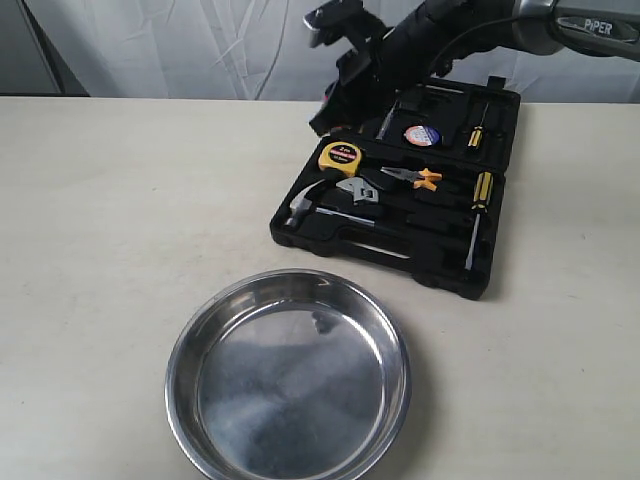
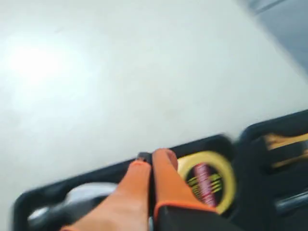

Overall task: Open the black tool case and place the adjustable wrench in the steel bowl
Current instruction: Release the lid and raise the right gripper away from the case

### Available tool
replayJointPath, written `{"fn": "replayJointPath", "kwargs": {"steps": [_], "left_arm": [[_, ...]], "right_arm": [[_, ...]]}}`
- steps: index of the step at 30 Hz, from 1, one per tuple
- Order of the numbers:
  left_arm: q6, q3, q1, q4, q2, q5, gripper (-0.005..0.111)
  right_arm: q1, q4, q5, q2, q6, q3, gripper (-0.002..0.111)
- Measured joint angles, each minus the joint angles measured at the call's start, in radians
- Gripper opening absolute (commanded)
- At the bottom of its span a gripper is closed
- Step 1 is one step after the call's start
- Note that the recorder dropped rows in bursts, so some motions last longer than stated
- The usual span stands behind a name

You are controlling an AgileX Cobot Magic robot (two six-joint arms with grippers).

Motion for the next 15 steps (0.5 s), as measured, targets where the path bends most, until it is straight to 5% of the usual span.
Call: {"fn": "replayJointPath", "kwargs": {"steps": [10, 15], "left_arm": [[0.0, 0.0, 0.0, 0.0, 0.0, 0.0, 0.0], [0.0, 0.0, 0.0, 0.0, 0.0, 0.0, 0.0]], "right_arm": [[-0.015, -0.009, -0.613, 0.0, -0.007, -0.002, -0.001], [-0.096, -0.011, -0.614, 0.0, 0.01, -0.002, -0.001]]}}
